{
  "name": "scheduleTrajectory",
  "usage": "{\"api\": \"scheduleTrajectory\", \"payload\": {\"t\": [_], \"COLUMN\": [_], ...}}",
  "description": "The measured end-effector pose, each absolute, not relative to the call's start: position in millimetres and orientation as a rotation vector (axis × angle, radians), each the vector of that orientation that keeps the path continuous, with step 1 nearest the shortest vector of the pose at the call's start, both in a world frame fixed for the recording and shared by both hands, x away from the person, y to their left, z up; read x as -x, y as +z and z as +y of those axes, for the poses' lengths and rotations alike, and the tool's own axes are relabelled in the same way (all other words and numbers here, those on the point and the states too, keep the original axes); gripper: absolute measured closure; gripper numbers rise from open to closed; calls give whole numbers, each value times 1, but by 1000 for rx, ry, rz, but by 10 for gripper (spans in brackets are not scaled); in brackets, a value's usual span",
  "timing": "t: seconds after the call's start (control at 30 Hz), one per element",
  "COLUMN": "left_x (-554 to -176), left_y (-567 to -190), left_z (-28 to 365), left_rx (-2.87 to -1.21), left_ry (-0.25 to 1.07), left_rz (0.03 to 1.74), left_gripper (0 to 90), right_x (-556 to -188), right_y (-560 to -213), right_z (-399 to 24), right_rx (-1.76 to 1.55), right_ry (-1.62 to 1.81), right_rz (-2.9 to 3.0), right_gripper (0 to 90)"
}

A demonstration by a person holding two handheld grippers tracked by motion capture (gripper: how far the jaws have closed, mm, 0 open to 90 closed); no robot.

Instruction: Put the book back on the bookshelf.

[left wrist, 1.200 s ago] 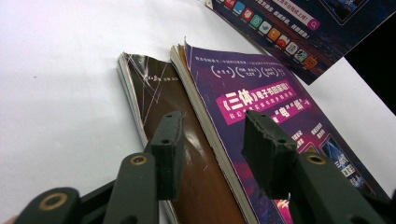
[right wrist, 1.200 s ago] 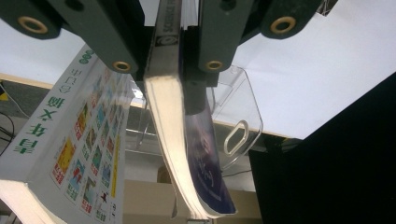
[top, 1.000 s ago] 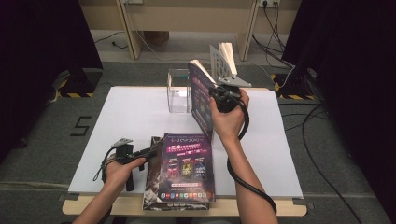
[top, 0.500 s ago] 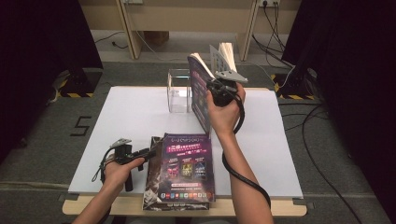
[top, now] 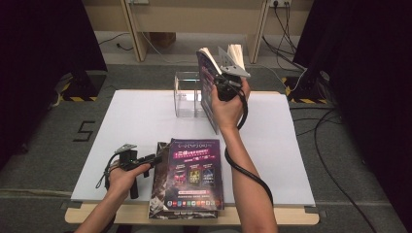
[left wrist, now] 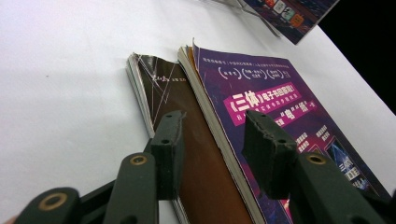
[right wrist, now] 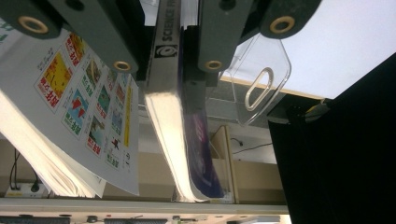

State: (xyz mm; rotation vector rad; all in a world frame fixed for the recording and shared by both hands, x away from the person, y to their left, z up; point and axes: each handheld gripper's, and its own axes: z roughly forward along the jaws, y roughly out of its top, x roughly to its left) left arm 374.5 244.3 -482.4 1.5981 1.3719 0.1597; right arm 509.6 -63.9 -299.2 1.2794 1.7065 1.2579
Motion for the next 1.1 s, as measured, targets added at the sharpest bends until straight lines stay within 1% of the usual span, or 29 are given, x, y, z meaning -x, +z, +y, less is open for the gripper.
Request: {"api": "scheduleTrajectory", "payload": {"t": [0.17,0.53,0.93,1.1], "left_x": [-375,-373,-374,-374], "left_y": [-482,-483,-481,-480], "left_z": [244,243,241,242], "left_rx": [-1596,-1603,-1605,-1605], "left_ry": [164,160,160,160], "left_rz": [1373,1370,1366,1363], "left_gripper": [575,574,573,573], "right_x": [-511,-495,-493,-499], "right_y": [-307,-314,-307,-303], "right_z": [-62,-66,-79,-78], "right_rx": [-1285,-1299,-1365,-1381], "right_ry": [1227,1194,1198,1177], "right_rz": [1713,1713,1764,1789], "right_gripper": [829,820,757,756]}}
